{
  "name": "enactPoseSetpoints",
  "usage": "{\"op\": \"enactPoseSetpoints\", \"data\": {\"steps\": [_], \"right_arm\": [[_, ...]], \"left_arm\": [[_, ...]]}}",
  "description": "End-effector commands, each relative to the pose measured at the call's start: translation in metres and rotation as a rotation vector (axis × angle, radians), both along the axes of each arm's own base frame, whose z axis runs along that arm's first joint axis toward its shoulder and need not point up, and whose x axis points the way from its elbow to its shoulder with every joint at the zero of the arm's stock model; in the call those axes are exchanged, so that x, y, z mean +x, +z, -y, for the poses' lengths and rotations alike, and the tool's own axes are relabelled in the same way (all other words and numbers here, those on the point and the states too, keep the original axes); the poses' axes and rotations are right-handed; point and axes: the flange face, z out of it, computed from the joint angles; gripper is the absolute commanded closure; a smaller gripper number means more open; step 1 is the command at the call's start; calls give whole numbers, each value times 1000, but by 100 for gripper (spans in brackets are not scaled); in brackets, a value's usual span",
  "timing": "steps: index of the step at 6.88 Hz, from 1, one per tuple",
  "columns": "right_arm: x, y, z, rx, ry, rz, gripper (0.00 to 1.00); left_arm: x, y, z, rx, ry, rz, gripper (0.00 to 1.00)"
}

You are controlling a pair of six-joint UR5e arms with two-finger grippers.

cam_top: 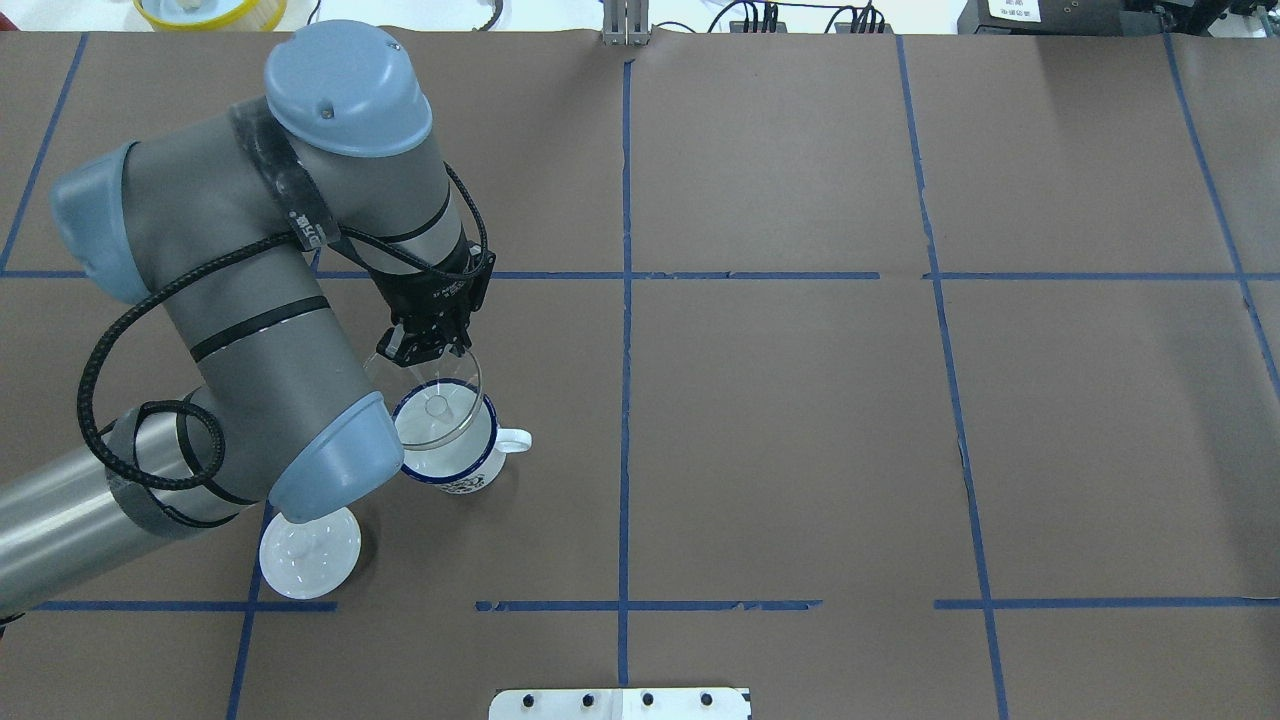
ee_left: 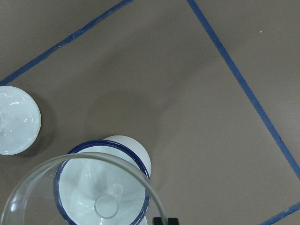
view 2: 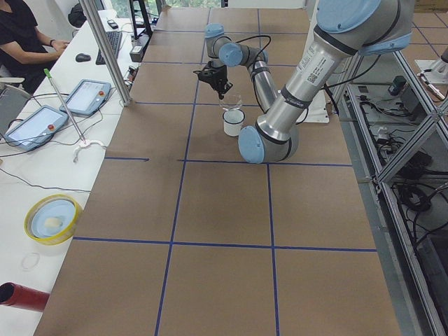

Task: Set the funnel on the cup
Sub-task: 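Lower the glass funnel into the mug's opening with the left gripper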

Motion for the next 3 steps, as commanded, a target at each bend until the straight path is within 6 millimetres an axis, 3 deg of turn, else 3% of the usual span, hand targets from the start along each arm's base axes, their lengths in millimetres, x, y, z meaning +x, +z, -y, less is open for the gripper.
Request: {"op": "enactPoseSetpoints", "data": {"steps": [1,3], "right_arm": [[0,0,0,0,0,0,0],[0,1,0,-1,0,0,0]], "left_arm": [[17,12,-14,11,51,12,100],[29,19,-10,18,59,5,100]]}}
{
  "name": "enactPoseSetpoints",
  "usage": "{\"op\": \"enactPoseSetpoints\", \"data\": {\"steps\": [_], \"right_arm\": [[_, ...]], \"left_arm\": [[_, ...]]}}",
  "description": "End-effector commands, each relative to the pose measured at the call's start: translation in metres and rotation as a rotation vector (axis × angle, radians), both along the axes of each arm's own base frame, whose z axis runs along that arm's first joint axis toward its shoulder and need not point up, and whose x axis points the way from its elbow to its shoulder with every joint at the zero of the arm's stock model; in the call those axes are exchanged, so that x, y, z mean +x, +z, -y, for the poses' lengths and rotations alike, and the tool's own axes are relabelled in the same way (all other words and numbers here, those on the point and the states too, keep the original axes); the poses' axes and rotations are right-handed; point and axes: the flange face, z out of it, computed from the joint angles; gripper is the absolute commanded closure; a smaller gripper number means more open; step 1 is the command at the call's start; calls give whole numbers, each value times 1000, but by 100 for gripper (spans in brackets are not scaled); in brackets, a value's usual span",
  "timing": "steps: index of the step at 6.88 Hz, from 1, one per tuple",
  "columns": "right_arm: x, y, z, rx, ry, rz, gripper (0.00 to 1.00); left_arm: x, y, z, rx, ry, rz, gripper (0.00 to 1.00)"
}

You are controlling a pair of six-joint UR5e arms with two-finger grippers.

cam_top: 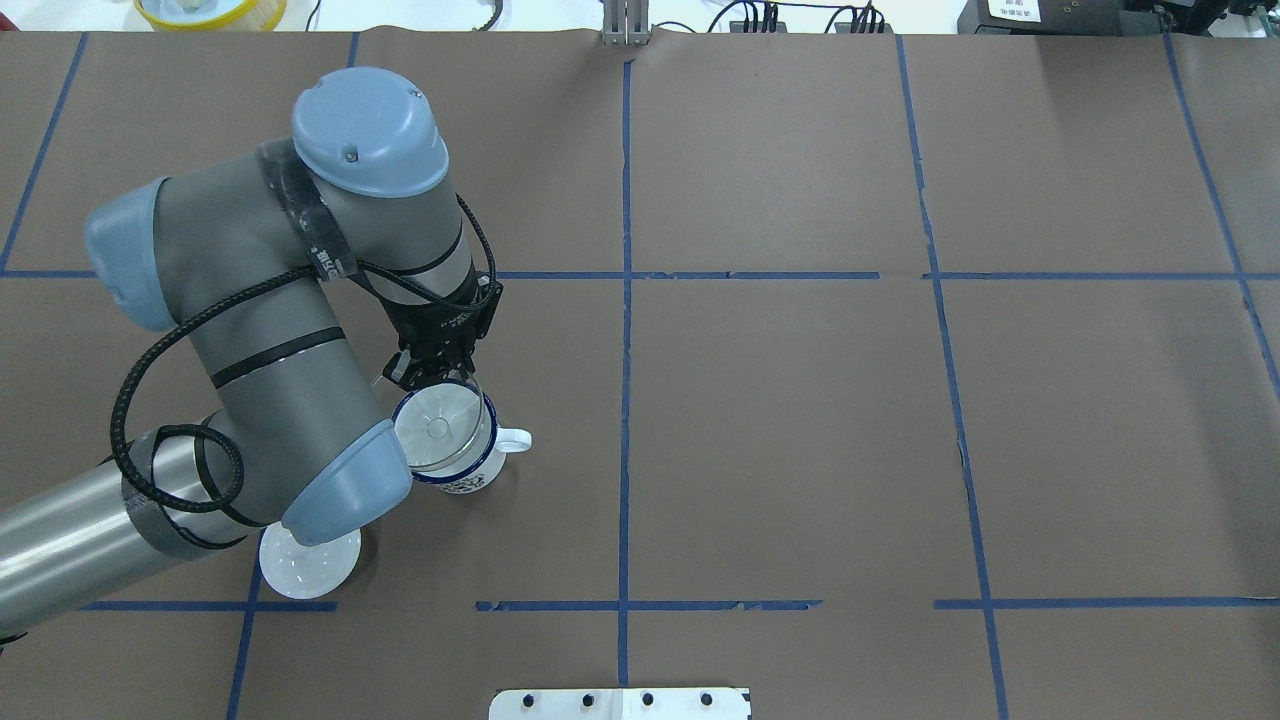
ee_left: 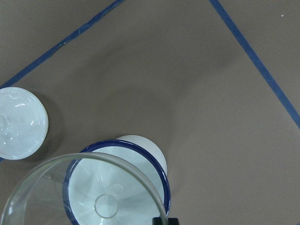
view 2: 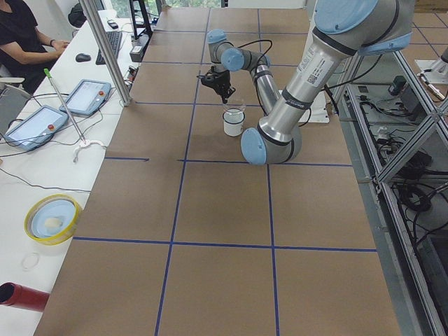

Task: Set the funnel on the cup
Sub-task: 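Lower the glass funnel into the mug's opening with the left gripper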

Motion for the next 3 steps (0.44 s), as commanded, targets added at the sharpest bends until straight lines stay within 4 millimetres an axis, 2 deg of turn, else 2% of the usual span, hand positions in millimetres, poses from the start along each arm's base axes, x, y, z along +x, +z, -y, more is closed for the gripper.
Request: {"op": "enactPoseSetpoints", "data": {"steps": [1,3], "right_arm": [[0,0,0,0,0,0,0],[0,0,0,0,0,0,0]], "left_arm": [[14,10,2,3,11,0,100],[27,20,2,18,49,8,100]]}}
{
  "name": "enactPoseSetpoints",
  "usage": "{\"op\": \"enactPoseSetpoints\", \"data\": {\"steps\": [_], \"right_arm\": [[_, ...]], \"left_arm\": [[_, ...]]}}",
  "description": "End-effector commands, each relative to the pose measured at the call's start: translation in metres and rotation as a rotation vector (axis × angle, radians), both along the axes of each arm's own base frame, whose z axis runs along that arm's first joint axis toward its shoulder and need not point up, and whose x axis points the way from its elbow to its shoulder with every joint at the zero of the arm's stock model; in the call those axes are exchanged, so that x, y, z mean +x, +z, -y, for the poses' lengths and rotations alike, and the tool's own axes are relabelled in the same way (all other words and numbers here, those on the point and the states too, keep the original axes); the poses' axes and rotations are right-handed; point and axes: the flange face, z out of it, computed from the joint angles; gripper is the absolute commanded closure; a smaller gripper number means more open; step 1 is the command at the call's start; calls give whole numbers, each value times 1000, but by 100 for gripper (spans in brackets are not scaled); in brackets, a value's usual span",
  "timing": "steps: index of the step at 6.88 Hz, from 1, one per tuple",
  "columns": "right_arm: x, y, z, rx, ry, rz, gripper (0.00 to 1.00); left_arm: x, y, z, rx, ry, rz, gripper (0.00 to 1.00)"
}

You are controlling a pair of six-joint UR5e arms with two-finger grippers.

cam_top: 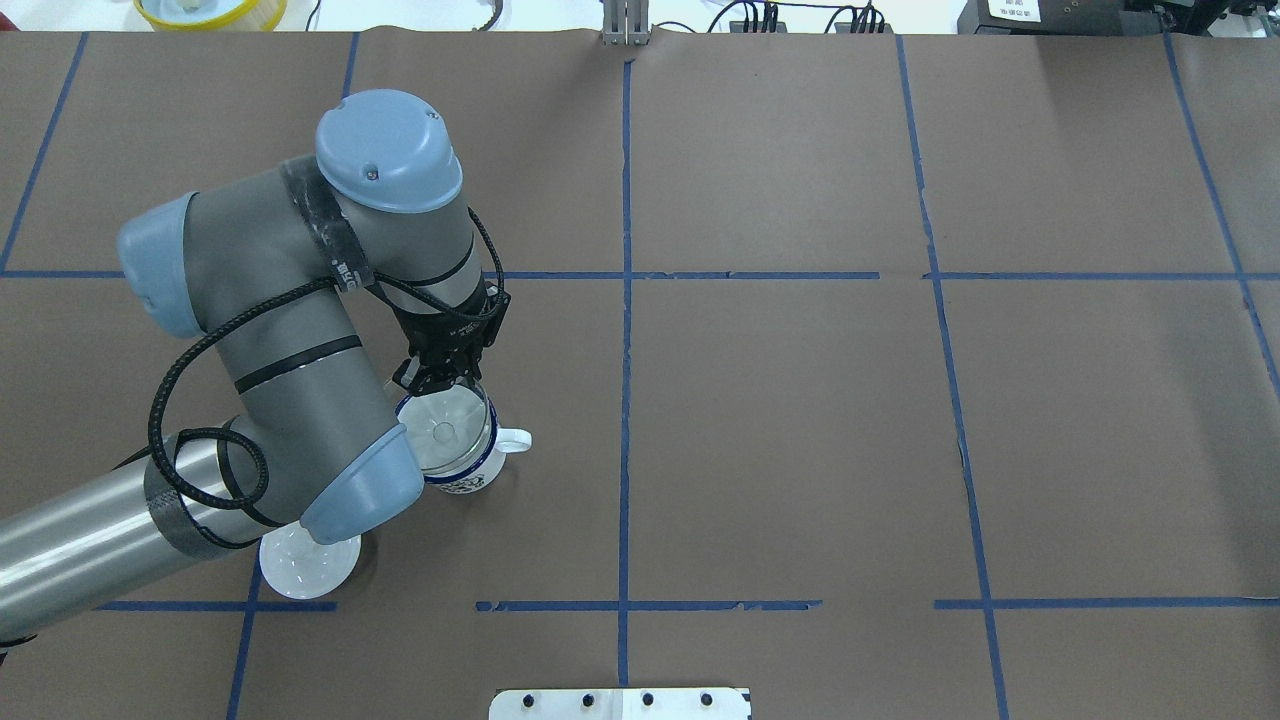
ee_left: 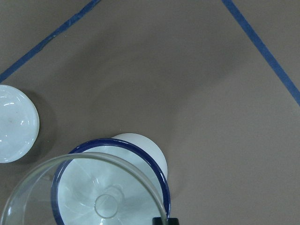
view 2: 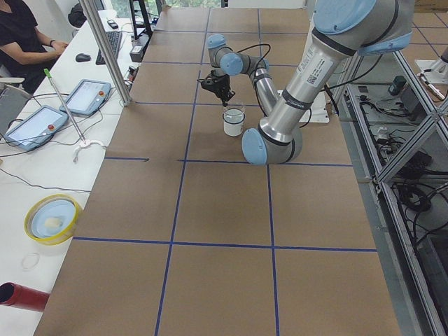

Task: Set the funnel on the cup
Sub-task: 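Lower the glass funnel into the mug's opening with the left gripper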

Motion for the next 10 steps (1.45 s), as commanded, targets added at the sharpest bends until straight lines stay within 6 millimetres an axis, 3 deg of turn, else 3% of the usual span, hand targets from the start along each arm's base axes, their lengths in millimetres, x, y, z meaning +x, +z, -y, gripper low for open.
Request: {"op": "enactPoseSetpoints", "data": {"steps": [1,2,10], "right_arm": [[0,0,0,0,0,0,0],[0,0,0,0,0,0,0],[0,0,0,0,0,0,0]], "left_arm": [[9,5,-2,6,19,1,100],[11,14,-6,0,26,8,100],[16,13,-8,20,35,-8,100]]}}
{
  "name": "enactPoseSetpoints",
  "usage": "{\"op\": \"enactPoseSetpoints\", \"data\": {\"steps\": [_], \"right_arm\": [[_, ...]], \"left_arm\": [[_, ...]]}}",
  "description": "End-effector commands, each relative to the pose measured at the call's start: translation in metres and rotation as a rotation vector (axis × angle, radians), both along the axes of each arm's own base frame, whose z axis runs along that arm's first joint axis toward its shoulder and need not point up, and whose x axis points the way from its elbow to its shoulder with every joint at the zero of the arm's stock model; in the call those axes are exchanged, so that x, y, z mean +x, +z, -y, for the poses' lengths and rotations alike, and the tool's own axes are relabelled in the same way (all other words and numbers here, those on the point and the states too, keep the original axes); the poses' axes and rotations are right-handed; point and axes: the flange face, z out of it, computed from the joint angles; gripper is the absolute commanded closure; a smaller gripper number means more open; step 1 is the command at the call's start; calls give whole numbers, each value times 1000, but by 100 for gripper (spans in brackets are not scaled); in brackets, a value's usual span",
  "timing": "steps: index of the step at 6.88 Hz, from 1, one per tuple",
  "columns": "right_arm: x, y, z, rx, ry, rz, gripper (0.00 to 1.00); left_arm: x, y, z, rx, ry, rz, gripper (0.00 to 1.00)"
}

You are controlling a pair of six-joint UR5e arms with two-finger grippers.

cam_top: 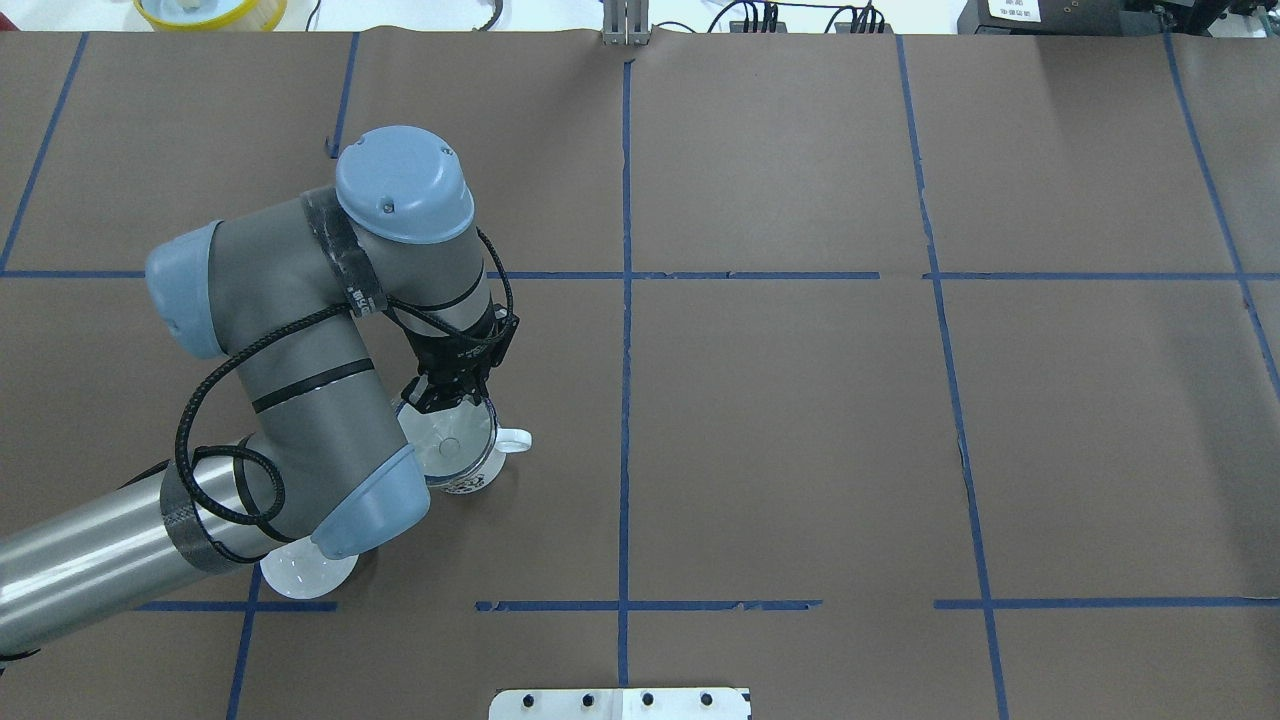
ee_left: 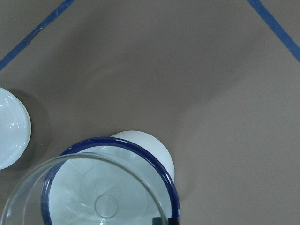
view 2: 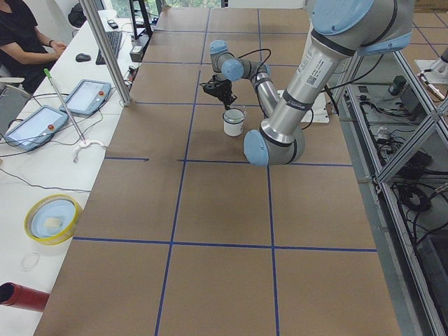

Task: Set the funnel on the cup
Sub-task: 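Lower the glass funnel into the mug's opening with the left gripper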

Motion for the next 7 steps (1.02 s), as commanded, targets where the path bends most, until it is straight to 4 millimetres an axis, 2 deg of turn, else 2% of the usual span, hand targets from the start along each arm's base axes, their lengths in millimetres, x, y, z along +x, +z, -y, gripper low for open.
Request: {"op": "enactPoseSetpoints", "data": {"steps": [1,2,4,5,6,7], "right_arm": [[0,1,0,-1,0,0,0],[0,0,0,0,0,0,0],[0,0,0,0,0,0,0],[0,0,0,0,0,0,0],[0,1,0,-1,0,0,0],[0,0,0,0,0,0,0]], "left_arm": [[0,1,0,8,2,-3,100],[1,1,0,8,5,-2,100],[1,0,0,29,25,-5,23],[1,-2,0,31,27,-7,0],[-2,-6,-1,41,26,-15,0],[-17,-9,7,106,68,-26,0]]}}
